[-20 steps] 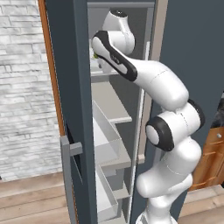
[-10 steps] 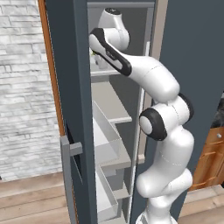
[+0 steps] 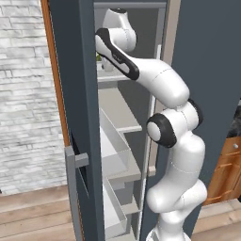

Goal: Take the cucumber and squash out of the freezer and place them in the tupperware container on the counter. Then put the tupperware containing the vegetables back in the freezer.

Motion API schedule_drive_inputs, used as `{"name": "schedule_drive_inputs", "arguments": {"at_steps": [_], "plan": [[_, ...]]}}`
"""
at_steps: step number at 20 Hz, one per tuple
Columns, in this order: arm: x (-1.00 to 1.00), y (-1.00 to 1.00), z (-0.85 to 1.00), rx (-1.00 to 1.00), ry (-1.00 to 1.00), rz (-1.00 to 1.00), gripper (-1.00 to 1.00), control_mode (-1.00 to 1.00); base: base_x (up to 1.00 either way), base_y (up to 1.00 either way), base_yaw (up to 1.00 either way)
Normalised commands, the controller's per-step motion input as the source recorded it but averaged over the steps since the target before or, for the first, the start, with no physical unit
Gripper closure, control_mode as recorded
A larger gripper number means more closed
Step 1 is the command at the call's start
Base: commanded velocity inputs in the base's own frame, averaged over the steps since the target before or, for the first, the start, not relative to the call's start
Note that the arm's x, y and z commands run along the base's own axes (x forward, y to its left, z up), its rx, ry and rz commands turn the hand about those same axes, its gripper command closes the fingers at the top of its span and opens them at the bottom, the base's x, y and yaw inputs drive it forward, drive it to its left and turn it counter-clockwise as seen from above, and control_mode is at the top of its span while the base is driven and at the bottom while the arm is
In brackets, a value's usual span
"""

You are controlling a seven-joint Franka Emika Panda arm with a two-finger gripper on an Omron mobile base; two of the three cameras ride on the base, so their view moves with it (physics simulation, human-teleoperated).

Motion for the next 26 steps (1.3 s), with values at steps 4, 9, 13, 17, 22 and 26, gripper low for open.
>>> {"name": "schedule_drive_inputs", "arguments": {"at_steps": [4, 9, 13, 17, 22, 26], "plan": [[-0.1, 0.0, 0.0, 0.0, -0.15, 0.0, -1.0, -1.0, 0.0, 0.0, 0.0], [-0.91, -0.01, 0.05, 0.0, -0.18, -0.01, -1.0, -1.0, 0.0, 0.0, 0.0], [-1.0, -0.05, 0.25, 0.0, -0.2, 0.0, -1.0, -1.0, 0.0, 0.0, 0.0], [-1.0, -0.21, 0.4, 0.0, -0.23, 0.0, -1.0, -1.0, 0.0, 0.0, 0.0], [-1.0, -0.28, 0.47, 0.02, -0.25, 0.0, -1.0, -1.0, 0.0, 0.0, 0.0], [-1.0, -0.28, 0.62, 0.05, -0.21, 0.0, -1.0, -1.0, 0.0, 0.0, 0.0]]}}
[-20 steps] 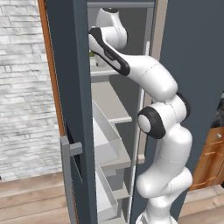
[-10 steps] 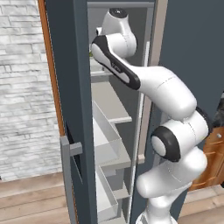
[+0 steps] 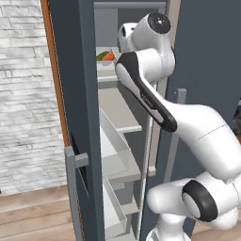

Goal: Take the cucumber and squash out of the freezer and place them in the tupperware container on the counter. Then put the tupperware containing the vegetables back in the freezer.

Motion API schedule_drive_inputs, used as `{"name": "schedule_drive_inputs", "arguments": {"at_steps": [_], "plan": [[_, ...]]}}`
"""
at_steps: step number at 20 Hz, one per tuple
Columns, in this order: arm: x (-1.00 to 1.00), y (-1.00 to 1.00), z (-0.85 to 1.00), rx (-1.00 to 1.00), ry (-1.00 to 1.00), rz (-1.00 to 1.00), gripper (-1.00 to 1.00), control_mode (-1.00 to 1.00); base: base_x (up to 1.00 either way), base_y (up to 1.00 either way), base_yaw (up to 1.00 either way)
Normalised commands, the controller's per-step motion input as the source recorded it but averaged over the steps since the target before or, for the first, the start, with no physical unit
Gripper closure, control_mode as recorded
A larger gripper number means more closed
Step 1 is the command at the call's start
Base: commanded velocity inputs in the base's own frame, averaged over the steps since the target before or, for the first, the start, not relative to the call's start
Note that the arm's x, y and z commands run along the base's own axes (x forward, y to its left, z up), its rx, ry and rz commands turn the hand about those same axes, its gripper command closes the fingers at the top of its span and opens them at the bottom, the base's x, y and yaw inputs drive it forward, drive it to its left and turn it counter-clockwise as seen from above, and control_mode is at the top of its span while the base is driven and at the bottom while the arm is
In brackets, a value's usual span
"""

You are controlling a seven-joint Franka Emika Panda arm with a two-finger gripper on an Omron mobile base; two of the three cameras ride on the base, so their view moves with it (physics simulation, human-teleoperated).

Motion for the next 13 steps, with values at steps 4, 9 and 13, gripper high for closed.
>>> {"name": "schedule_drive_inputs", "arguments": {"at_steps": [4, 9, 13], "plan": [[-1.0, -0.3, 0.64, 0.06, -0.16, 0.0, -1.0, -1.0, 0.0, 0.0, 0.0], [-1.0, -0.34, 0.53, 0.06, -0.05, 0.0, -1.0, -1.0, 0.0, 0.0, 0.0], [-1.0, -0.4, 0.13, 0.0, -0.09, -0.02, -1.0, -1.0, 0.0, 0.0, 0.0]]}}
